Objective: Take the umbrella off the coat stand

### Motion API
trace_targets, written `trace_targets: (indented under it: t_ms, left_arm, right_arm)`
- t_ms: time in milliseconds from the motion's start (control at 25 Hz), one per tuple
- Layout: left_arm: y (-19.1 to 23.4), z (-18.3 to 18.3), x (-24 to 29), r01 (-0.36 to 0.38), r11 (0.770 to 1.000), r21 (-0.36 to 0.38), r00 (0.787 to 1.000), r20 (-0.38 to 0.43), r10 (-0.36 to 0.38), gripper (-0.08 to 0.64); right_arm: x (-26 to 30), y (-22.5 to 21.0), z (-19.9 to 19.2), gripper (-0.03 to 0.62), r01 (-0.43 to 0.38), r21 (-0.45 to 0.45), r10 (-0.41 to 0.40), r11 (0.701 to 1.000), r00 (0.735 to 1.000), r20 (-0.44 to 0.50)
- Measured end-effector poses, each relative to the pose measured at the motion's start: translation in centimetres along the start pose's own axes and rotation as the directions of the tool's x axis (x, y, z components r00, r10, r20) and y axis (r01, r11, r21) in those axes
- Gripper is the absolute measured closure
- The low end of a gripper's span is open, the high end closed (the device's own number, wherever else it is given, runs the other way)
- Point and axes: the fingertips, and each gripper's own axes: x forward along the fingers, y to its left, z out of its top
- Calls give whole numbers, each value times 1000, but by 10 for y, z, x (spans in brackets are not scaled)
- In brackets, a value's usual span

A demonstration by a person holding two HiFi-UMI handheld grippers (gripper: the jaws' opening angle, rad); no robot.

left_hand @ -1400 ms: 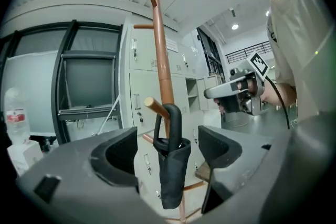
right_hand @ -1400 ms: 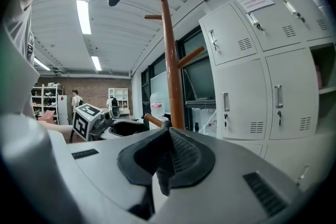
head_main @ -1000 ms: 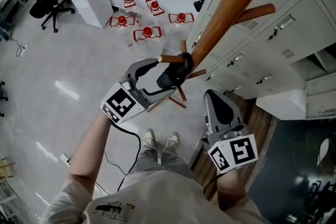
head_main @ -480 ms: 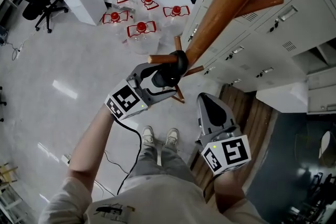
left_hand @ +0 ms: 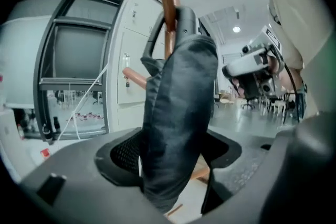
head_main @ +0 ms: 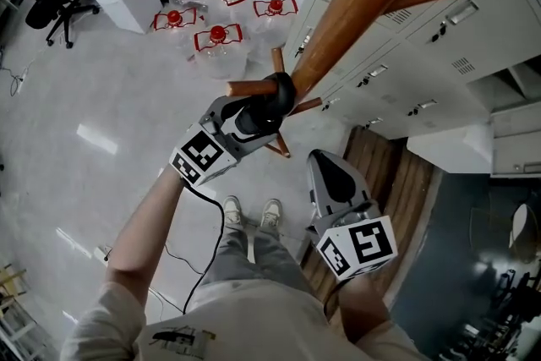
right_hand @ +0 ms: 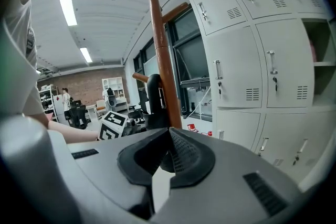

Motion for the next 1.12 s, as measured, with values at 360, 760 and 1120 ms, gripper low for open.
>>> trace_targets:
  t_ms: [360,760,1120]
  left_arm:
    - [-3,-2,-4,3,999,-38,1000,-22,-4,265]
    - [-5,14,-26,-29,994,-110,999,-16,27,272]
    - [-6,60,-64,-72,993,-97,997,23,75,273]
  right_arm:
    - [-4,0,-2,584,-9,1,9,1000,1000,-5]
    - [-21,4,18,584,-11,3,10,1000,999,39]
    - [-35,17,54,584,-18,-52,23,999,994,105]
